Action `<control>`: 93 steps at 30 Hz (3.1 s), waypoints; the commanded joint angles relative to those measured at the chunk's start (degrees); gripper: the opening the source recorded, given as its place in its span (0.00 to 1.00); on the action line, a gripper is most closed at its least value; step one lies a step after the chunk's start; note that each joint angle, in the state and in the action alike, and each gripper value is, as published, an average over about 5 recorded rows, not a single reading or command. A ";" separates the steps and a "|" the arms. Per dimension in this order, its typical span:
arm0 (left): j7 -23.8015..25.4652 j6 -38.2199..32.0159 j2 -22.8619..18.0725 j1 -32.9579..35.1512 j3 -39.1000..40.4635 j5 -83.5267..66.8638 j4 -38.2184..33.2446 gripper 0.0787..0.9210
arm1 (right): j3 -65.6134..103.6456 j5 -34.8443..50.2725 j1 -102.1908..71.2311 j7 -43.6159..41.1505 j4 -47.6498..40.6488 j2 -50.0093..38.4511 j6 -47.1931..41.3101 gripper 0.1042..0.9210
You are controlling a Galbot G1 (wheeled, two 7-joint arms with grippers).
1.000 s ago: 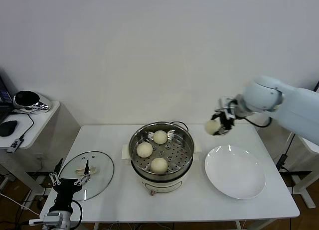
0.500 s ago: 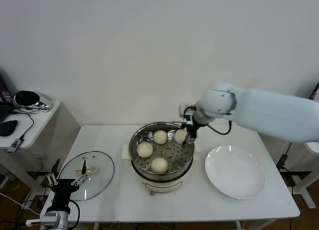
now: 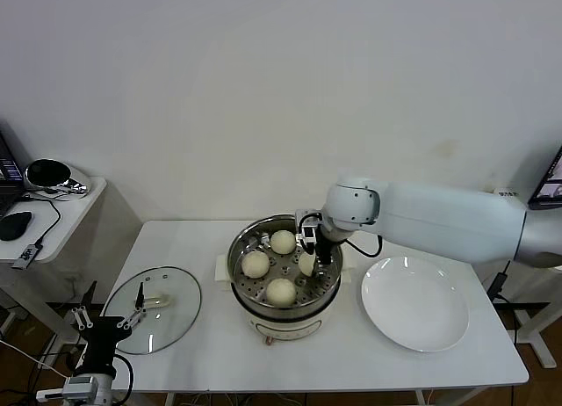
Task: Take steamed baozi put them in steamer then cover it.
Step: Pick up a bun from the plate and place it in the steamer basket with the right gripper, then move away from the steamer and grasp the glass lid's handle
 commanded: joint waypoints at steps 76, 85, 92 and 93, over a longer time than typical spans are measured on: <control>0.90 4.02 9.51 -9.71 3.04 76.69 24.70 0.88 | 135.77 -22.11 -116.78 42.85 20.84 26.59 49.92 0.88; -0.11 3.76 9.71 -14.97 6.60 77.27 28.59 0.88 | 136.79 -23.19 -117.42 42.97 21.43 27.77 50.07 0.88; -0.75 3.57 9.58 -20.95 8.87 77.54 33.02 0.88 | 137.55 -23.95 -117.98 42.69 21.47 28.08 50.21 0.88; -0.78 3.53 9.57 -21.78 9.18 77.52 33.78 0.88 | 137.67 -24.00 -118.13 42.59 21.44 28.12 50.24 0.88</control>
